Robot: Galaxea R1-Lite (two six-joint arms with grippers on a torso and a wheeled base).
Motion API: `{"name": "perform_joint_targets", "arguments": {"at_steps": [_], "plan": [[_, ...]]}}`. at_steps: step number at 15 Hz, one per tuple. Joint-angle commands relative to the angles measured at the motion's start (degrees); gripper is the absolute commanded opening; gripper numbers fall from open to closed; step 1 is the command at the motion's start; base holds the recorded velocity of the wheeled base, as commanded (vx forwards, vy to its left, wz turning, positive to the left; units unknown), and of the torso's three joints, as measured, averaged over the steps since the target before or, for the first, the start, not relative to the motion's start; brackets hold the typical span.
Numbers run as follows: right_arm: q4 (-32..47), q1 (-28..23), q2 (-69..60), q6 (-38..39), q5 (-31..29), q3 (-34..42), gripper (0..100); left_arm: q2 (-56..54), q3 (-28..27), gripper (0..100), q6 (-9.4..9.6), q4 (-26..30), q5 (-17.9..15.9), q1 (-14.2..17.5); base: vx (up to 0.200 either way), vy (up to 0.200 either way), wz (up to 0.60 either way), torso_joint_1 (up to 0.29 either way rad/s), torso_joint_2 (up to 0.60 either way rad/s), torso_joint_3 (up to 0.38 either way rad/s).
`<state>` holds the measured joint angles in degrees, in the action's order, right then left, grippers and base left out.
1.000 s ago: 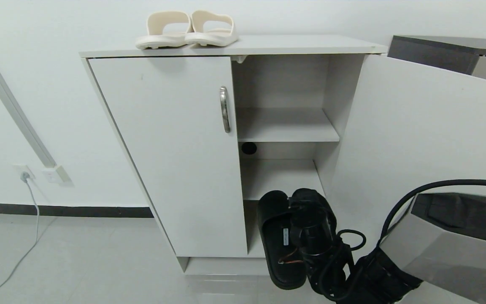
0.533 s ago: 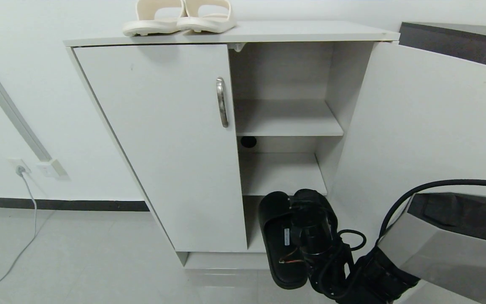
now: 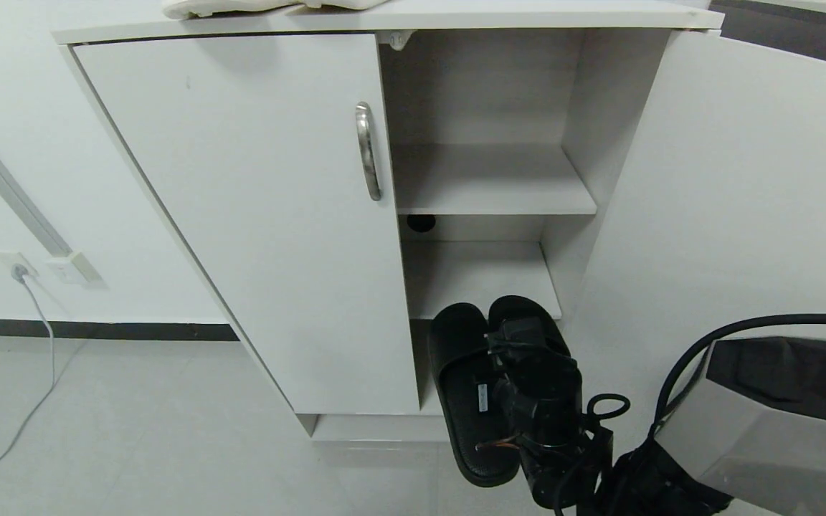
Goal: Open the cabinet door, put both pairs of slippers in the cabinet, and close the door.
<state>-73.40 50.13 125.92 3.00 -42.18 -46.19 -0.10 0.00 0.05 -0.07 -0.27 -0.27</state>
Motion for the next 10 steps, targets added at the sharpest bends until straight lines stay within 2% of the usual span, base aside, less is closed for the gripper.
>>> {"name": "perform_joint_targets", "arguments": {"at_steps": [1, 10], "plan": [[-3.9, 0.3, -1.1, -3.0, -1.3, 2.3, 0, 0.1, 0.0, 0, 0.04, 0.0, 0.0, 0.0, 0.0, 0.0, 0.0, 0.0, 0.0, 0.0], [-3.5, -0.2, -3.7, -3.3, -4.0, 6.2, 0, 0.1, 0.0, 0, -0.05, 0.0, 0.0, 0.0, 0.0, 0.0, 0.0, 0.0, 0.0, 0.0]]}}
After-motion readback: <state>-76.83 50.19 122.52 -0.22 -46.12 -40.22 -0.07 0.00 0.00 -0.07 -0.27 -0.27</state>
